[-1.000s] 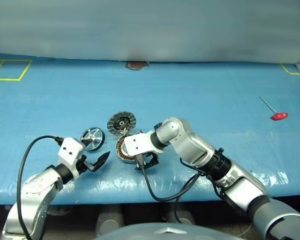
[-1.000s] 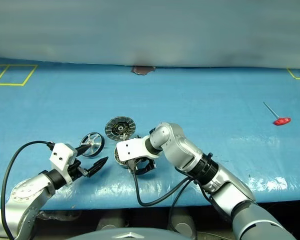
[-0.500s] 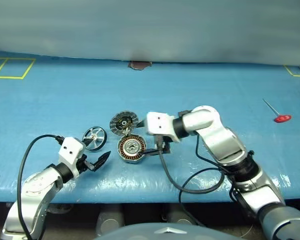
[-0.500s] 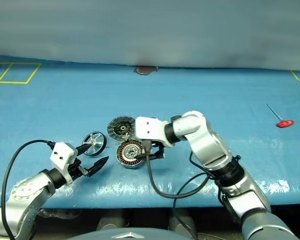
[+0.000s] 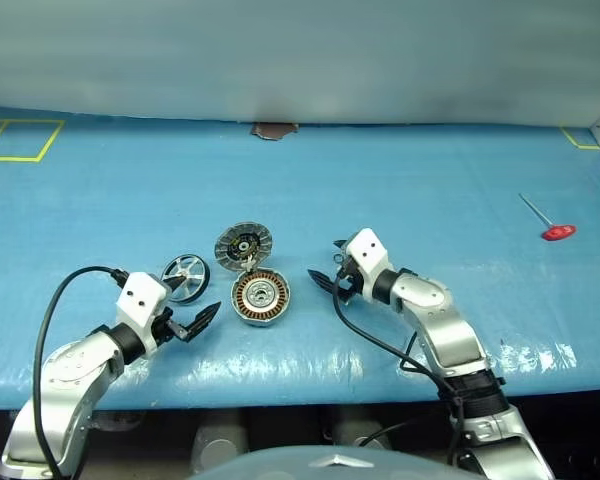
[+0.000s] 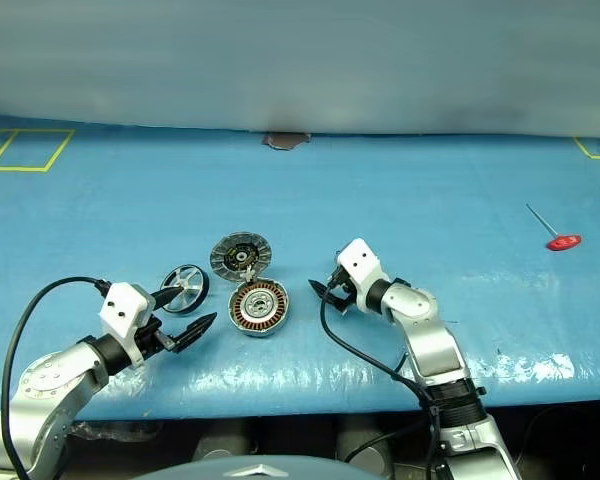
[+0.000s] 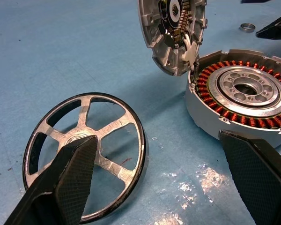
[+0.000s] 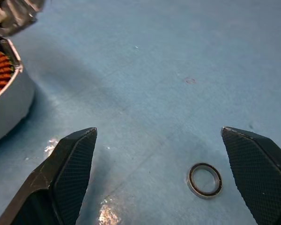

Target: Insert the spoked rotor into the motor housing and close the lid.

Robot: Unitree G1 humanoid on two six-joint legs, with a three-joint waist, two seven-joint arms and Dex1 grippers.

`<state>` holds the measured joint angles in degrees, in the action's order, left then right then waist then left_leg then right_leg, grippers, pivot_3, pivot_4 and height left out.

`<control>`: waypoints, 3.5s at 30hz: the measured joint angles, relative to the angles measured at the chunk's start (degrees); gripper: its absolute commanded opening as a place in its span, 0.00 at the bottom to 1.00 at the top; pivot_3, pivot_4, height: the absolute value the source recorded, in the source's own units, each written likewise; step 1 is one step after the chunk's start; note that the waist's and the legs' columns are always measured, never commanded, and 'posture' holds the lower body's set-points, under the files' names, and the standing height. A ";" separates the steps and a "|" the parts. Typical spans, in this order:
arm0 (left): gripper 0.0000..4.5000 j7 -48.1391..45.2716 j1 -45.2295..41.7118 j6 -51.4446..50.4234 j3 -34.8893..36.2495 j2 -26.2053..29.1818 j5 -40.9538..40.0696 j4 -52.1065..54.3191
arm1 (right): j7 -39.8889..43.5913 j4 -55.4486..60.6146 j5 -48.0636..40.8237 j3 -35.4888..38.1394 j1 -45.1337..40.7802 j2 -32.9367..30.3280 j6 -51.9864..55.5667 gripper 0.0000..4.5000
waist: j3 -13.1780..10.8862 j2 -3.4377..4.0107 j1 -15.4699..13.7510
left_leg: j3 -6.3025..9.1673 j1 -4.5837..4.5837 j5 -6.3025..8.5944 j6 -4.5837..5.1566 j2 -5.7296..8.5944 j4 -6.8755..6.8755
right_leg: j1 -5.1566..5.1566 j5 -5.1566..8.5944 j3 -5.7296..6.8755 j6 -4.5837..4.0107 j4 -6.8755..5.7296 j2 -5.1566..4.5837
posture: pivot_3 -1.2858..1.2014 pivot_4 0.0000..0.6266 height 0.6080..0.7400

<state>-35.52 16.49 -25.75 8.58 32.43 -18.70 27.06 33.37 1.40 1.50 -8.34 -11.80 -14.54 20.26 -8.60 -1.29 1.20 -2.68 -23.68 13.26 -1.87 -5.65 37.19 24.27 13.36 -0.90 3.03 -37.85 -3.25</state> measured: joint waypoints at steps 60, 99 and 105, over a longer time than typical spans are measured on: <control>1.00 0.59 2.97 0.16 1.10 0.21 -0.35 0.85 | 0.30 15.00 -8.61 -16.66 -1.54 2.26 13.91 0.17 | 0.13 -0.20 -0.06 | 0.04 0.01 0.01 0.00 -0.02 -0.09 | 0.05 0.06 0.02 -0.07 0.03 0.00 | 0.52 0.24 1.00; 1.00 0.46 2.47 1.28 1.08 0.21 -0.34 0.85 | 0.44 12.12 -9.24 -17.68 -0.16 3.11 12.63 0.50 | 0.14 -0.20 -0.07 | 0.04 0.01 0.01 0.00 -0.01 -0.07 | 0.04 0.05 0.02 -0.06 0.01 0.01 | 0.52 0.24 1.00; 1.00 0.46 2.47 1.30 1.07 0.21 -0.35 0.85 | 0.35 15.82 -11.78 -15.75 -0.25 3.71 13.70 0.50 | 0.14 -0.20 -0.05 | 0.04 0.01 0.01 0.00 -0.02 -0.08 | 0.05 0.05 0.02 -0.06 0.01 0.01 | 0.52 0.24 1.00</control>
<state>-35.05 18.96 -24.45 9.65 32.63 -19.05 27.91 33.72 17.21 -10.28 -24.09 -12.05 -10.83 33.96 -8.47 -1.49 1.15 -2.64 -23.67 13.26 -1.87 -5.67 37.10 24.33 13.41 -0.88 2.97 -37.84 -3.25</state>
